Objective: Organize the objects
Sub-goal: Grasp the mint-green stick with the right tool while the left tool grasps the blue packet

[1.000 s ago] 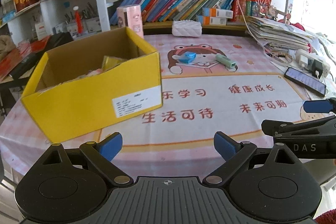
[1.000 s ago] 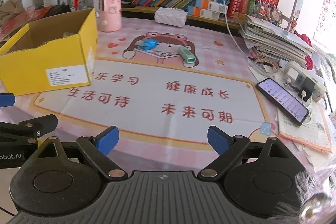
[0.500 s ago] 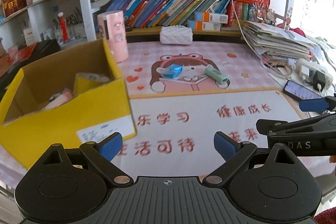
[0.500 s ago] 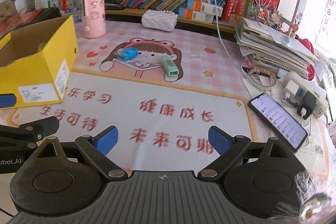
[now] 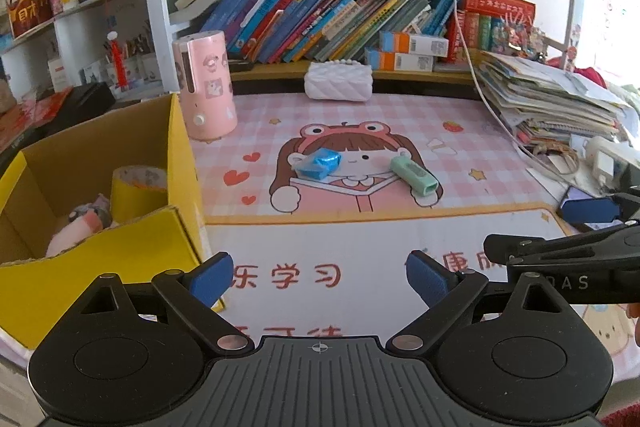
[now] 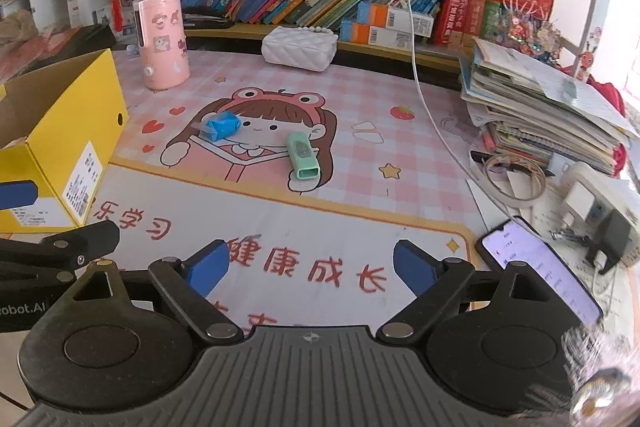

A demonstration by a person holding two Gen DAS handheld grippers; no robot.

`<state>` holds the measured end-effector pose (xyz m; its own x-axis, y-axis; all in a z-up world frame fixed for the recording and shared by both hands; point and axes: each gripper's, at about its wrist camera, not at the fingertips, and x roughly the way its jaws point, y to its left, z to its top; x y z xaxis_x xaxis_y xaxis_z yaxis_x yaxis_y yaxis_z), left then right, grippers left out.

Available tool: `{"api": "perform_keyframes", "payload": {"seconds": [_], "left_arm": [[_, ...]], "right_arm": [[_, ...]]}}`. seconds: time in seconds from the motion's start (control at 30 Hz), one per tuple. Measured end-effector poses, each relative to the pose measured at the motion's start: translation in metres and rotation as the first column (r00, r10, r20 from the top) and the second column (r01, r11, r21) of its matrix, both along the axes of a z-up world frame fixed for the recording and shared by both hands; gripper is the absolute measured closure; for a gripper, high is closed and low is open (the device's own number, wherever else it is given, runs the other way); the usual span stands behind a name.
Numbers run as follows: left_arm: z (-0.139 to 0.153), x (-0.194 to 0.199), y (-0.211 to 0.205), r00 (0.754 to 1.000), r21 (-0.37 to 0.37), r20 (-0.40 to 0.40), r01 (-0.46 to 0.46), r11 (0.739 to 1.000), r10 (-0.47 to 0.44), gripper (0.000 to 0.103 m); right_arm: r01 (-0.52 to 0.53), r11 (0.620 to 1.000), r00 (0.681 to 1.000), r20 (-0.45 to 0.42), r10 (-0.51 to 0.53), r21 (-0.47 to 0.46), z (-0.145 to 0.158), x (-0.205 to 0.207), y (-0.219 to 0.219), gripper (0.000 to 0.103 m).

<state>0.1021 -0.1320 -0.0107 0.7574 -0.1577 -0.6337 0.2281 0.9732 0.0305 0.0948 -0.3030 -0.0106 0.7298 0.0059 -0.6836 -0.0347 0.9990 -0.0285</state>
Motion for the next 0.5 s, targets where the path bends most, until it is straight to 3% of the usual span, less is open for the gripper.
{"api": "perform_keyframes", "payload": {"seconds": [0.27,0.37,0.5], "left_arm": [[-0.003,0.013,-0.015,0.999,0.016,-0.001,-0.035,0.999,0.035,0.011],[-0.004,0.020,-0.020,0.999,0.020,-0.009,-0.043,0.999,0.043,0.016],[-0.004,0.031,-0.027,0.999,0.024,-0.003,-0.051,0.998,0.051,0.023]], "right_arm": [[-0.046,0.999,0.999,-0.013,0.046,0.029,-0.008,0.022,-0.017,0.022],[-0.067,0.997,0.998,-0.012,0.067,0.032,-0.012,0.030,-0.019,0.024],[-0.081,0.996,0.997,-0.012,0.081,0.031,-0.017,0.044,-0.023,0.034]]}}
